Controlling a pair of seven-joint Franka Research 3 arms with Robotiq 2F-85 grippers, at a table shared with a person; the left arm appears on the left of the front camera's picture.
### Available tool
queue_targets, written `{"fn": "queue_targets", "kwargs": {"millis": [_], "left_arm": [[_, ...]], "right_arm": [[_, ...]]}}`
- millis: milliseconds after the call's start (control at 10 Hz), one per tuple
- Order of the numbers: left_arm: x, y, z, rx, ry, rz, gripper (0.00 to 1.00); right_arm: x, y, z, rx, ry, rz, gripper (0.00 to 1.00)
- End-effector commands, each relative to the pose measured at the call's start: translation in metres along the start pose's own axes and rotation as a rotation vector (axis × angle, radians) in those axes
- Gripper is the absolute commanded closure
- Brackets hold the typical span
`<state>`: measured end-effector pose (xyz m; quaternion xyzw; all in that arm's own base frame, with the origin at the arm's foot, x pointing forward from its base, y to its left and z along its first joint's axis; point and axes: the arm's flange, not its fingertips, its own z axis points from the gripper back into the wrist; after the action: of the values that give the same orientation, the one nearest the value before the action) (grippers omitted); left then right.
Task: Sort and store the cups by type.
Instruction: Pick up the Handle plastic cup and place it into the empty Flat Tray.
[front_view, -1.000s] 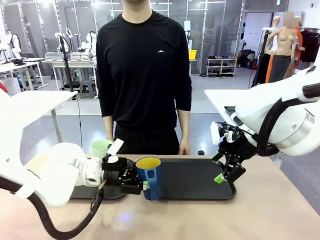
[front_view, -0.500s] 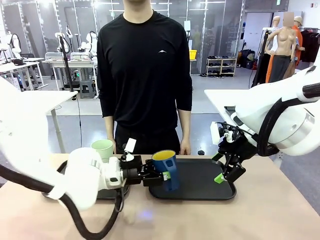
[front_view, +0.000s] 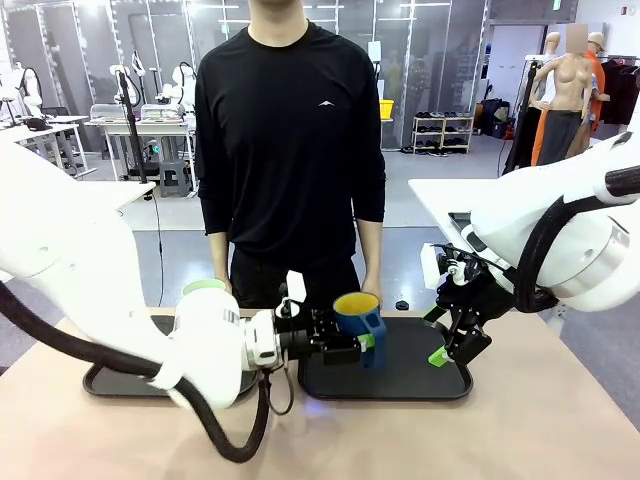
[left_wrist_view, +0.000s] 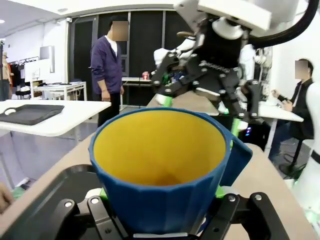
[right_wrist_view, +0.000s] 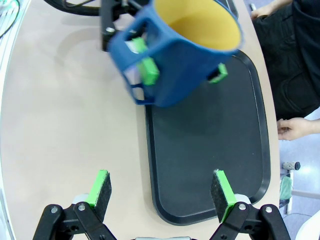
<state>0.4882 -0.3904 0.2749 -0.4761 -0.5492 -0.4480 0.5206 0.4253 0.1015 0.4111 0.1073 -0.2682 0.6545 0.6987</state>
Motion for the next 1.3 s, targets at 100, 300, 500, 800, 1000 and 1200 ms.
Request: {"fn": "queue_targets", "kwargs": {"millis": [100,300,500,800,1000,1200], "left_arm": [[-0.027,0.010,-0.021,0.134,0.002,-0.098,0.26],[-0.040,0.021,-0.025,0.164,0.020,-0.092,0.26],[-0.049,0.029,-0.024,0.203,0.028,-0.086,0.26],[-0.060,0.038,-0.023,0.223,0.043,-0.063,0.26],[-0.066,0.043,-0.022,0.230,0.060,-0.054,0.26],[-0.074,0.048,-0.024,0.228,0.087,-0.058,0.26]], "right_arm": [[0.000,0.000,0.000,-0.008,0.012,-0.003,0.00],[0.000,0.000,0.000,-0.008,0.012,-0.003,0.00],[0.000,0.000,0.000,-0.008,0.012,-0.003,0.00],[0.000,0.000,0.000,-0.008,0.012,-0.003,0.00],[0.000,0.000,0.000,-0.008,0.012,-0.003,0.00],[0.000,0.000,0.000,-0.008,0.012,-0.003,0.00]]}}
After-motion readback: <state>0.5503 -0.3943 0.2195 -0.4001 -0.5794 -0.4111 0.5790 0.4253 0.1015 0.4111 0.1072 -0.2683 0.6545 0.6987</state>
